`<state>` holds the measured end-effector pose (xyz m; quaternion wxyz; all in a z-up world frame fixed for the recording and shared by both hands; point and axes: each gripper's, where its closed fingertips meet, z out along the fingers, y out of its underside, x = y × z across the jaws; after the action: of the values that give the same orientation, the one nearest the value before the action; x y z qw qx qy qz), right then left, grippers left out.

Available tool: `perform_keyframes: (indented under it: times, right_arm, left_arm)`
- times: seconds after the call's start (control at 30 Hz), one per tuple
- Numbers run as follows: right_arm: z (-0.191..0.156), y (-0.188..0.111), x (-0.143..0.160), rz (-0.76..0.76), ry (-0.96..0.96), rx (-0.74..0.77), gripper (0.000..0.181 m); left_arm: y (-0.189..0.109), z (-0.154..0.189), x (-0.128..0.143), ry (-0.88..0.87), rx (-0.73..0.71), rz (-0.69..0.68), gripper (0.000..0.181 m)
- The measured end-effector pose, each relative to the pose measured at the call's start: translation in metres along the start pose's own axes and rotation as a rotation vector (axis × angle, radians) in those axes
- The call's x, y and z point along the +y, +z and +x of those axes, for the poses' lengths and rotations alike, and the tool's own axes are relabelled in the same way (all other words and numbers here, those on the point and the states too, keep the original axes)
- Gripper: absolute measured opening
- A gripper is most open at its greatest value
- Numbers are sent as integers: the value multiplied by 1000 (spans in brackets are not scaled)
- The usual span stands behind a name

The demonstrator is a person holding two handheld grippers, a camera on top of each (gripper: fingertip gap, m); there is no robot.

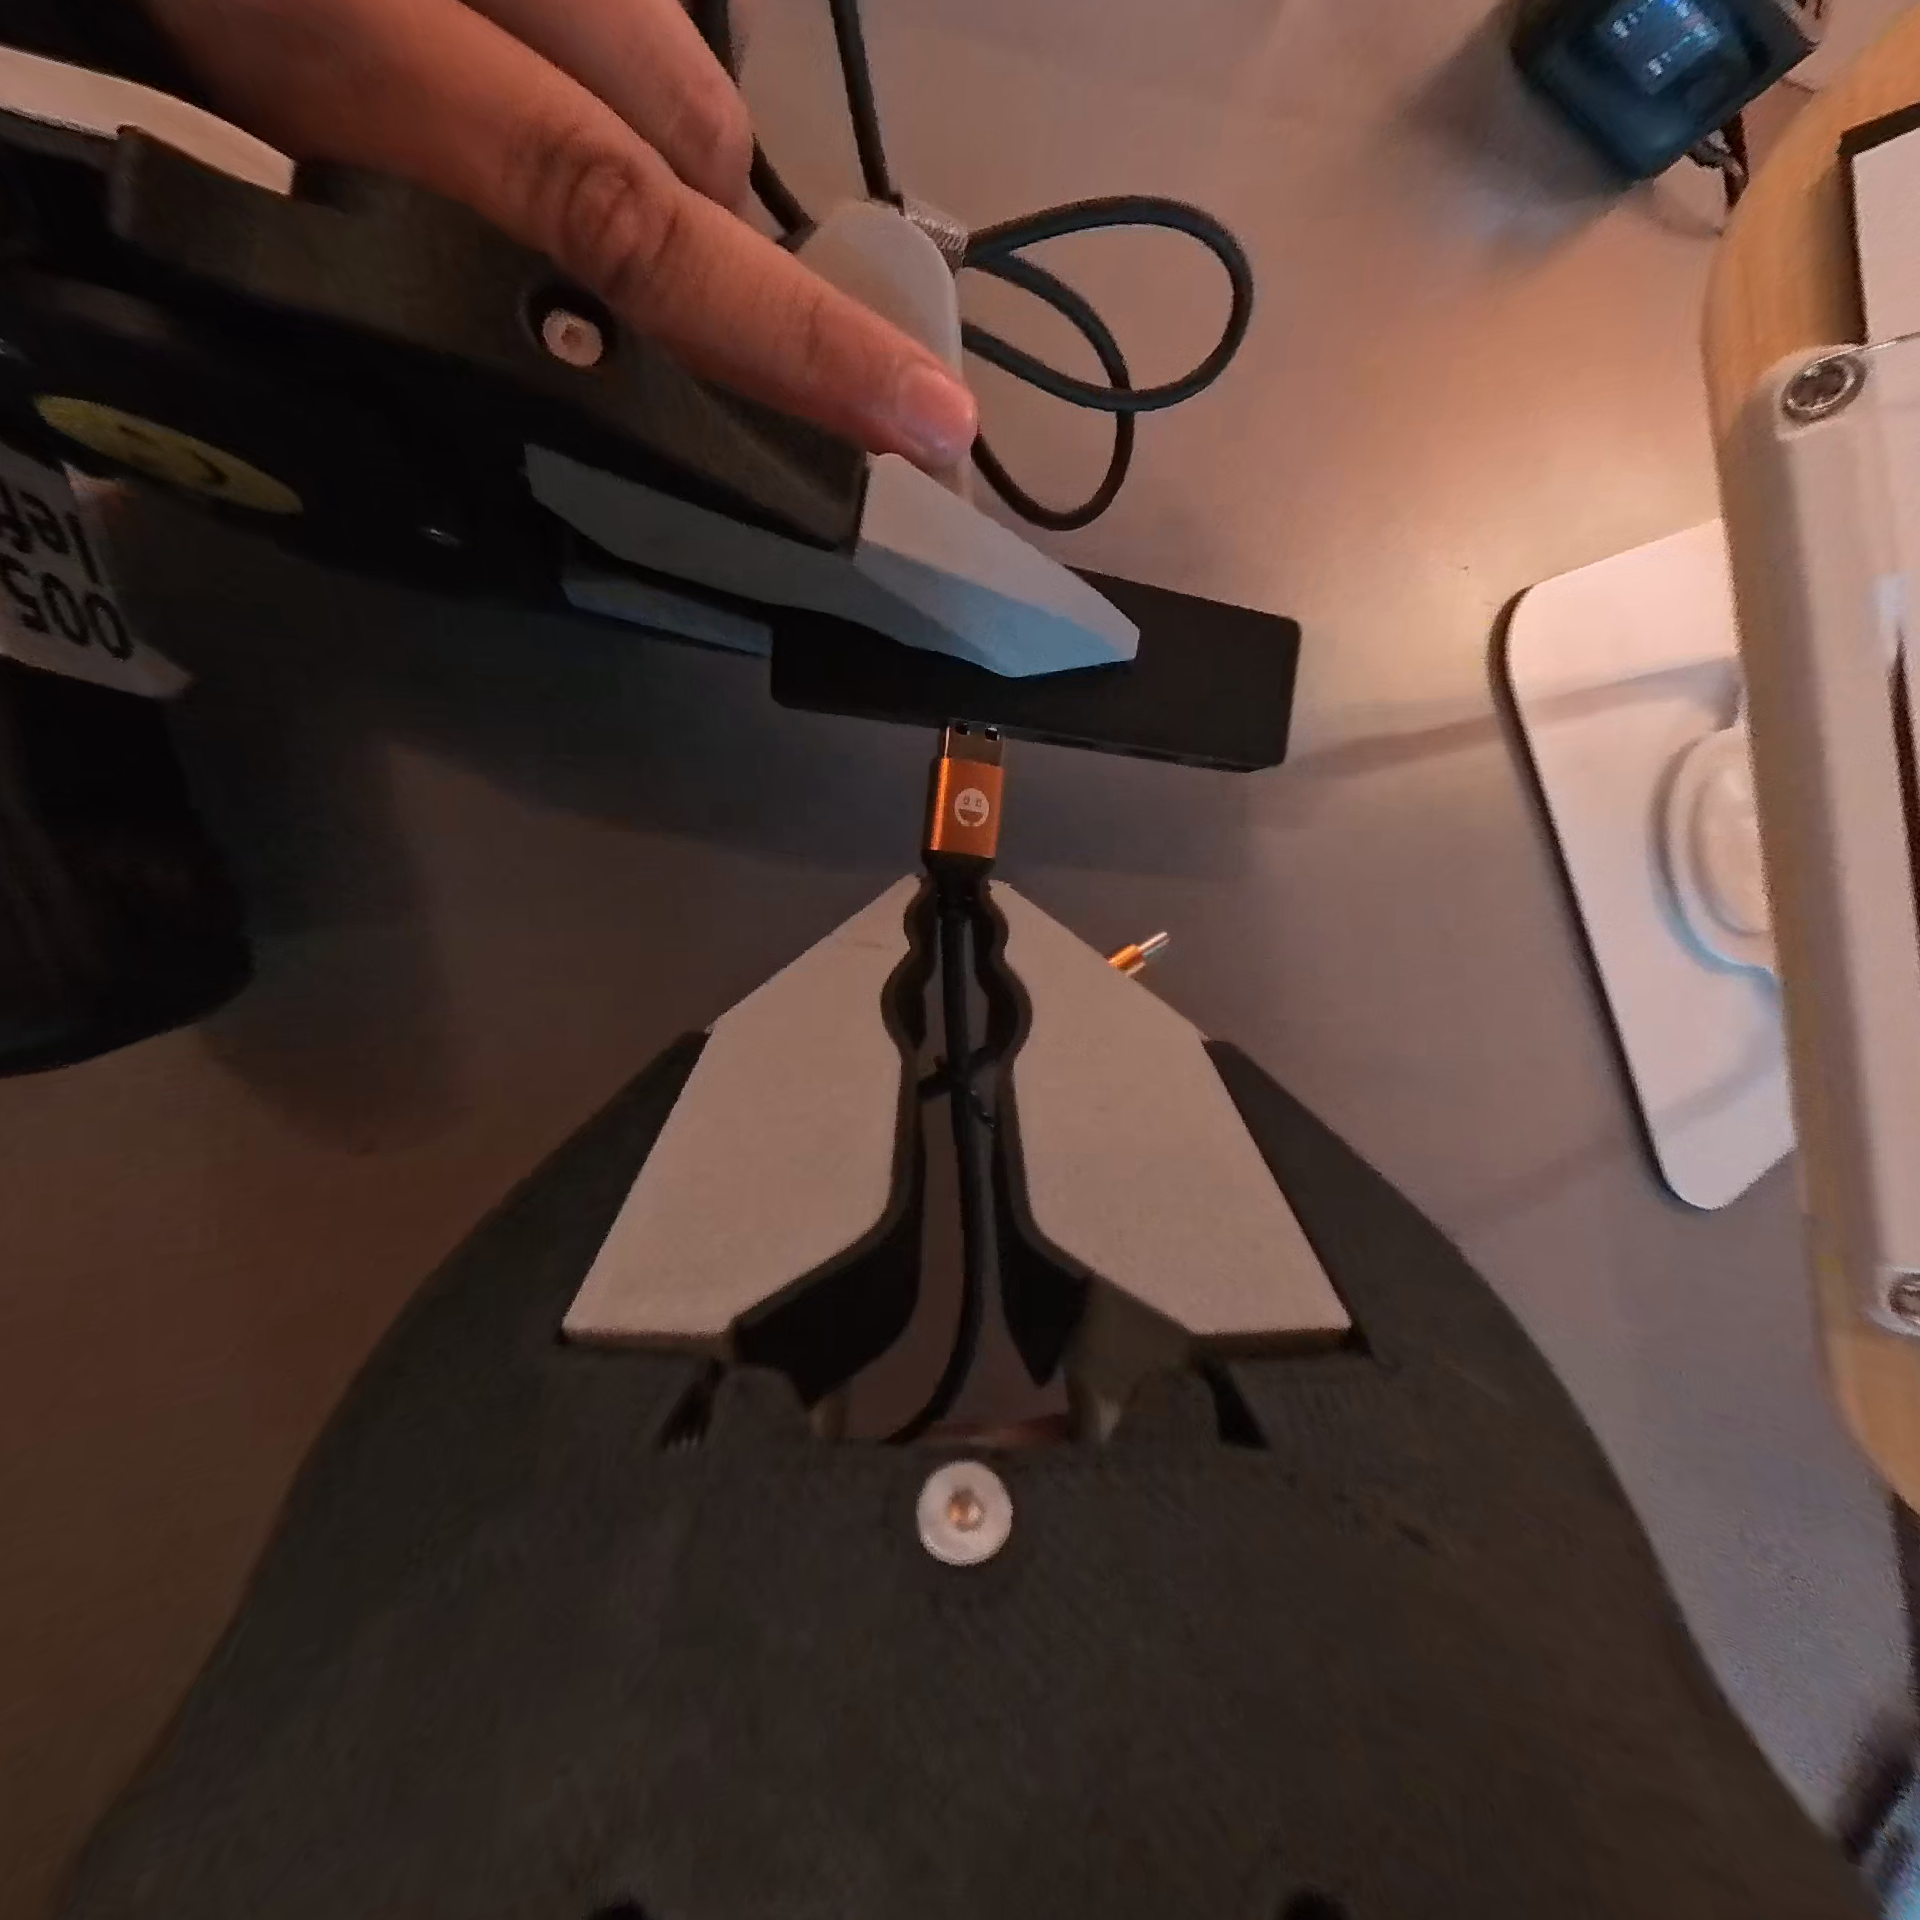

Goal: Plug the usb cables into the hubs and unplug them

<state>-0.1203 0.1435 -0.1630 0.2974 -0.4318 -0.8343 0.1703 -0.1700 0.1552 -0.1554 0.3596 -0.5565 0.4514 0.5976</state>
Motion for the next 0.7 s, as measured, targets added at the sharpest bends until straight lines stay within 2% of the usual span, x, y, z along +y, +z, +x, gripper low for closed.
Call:
perform_keyframes:
  times: [0.37, 0.7]
  right_arm:
    - [-1, 15, -5, 53, 92, -65, 3]
    - [-1, 17, -11, 74, 105, -65, 3]
  left_arm:
    - [0, 12, 11, -92, 100, -47, 6]
    - [0, 13, 11, -104, 109, -40, 7]
